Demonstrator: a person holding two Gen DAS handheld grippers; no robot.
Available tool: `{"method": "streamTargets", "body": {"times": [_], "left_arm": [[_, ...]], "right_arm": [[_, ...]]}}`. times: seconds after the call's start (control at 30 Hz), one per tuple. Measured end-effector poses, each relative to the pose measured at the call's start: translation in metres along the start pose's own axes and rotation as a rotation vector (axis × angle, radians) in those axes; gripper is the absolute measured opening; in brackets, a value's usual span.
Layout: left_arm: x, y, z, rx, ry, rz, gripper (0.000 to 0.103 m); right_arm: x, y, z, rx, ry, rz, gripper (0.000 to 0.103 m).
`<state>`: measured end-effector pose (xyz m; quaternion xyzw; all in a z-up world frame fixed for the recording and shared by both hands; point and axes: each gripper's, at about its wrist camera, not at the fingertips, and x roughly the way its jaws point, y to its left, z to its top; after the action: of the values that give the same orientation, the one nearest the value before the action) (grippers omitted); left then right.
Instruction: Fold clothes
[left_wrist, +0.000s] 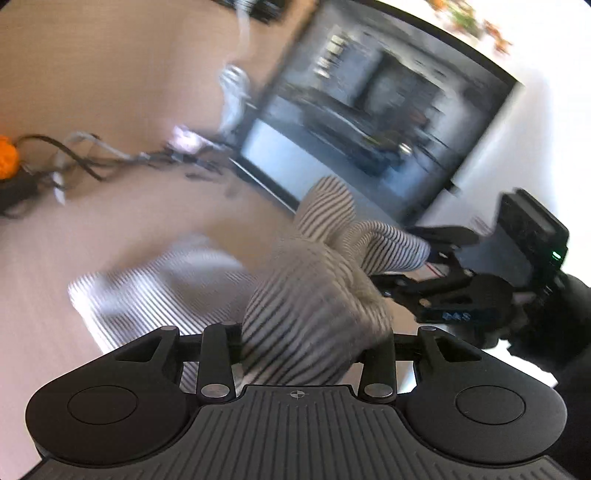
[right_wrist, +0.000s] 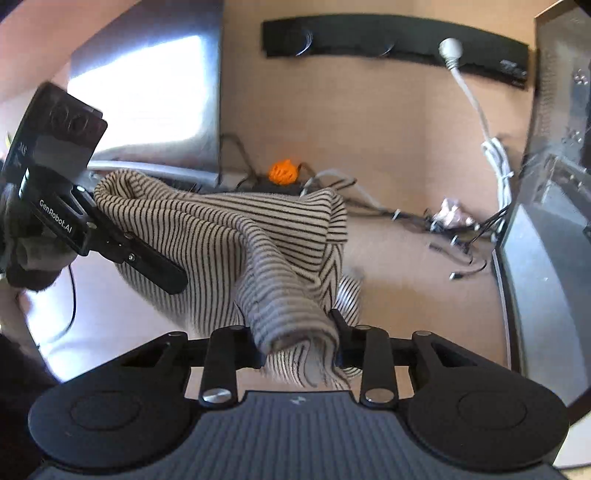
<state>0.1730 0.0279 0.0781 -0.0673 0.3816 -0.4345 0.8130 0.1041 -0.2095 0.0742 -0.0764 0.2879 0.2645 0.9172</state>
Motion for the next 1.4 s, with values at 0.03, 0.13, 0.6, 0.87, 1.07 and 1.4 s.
{"method": "streamTargets", "body": {"times": [0.03, 0.13, 0.6, 0.87, 1.07, 1.4], "left_arm": [[0.008, 0.012, 0.004, -0.019, -0.014, 0.035, 0.041], [0.039, 0.058, 0.008, -0.156, -0.013, 0.143, 0.047], [0.037, 0.078, 0.011, -0.084, -0.034, 0.399, 0.095], [0.058, 0.079, 0.017, -0.032, 0.003, 0.516, 0.096], [0.061, 0.076, 0.02, -0.001, 0.007, 0.523, 0.097], [0.046, 0.073, 0.018, -0.054, -0.029, 0.513, 0.096]], "right_arm": [[0.013, -0.002, 0.006, -0.005, -0.006, -0.016, 0.031], [0.076, -0.011, 0.017, 0.003, 0.04, -0.125, 0.031], [0.13, -0.03, 0.05, -0.022, 0.118, -0.339, 0.061], [0.127, -0.003, 0.067, -0.081, 0.05, -0.266, 0.088], [0.161, -0.01, 0.047, -0.074, 0.149, -0.376, 0.097], [0.093, 0.001, 0.077, -0.102, -0.086, -0.353, 0.101]]}}
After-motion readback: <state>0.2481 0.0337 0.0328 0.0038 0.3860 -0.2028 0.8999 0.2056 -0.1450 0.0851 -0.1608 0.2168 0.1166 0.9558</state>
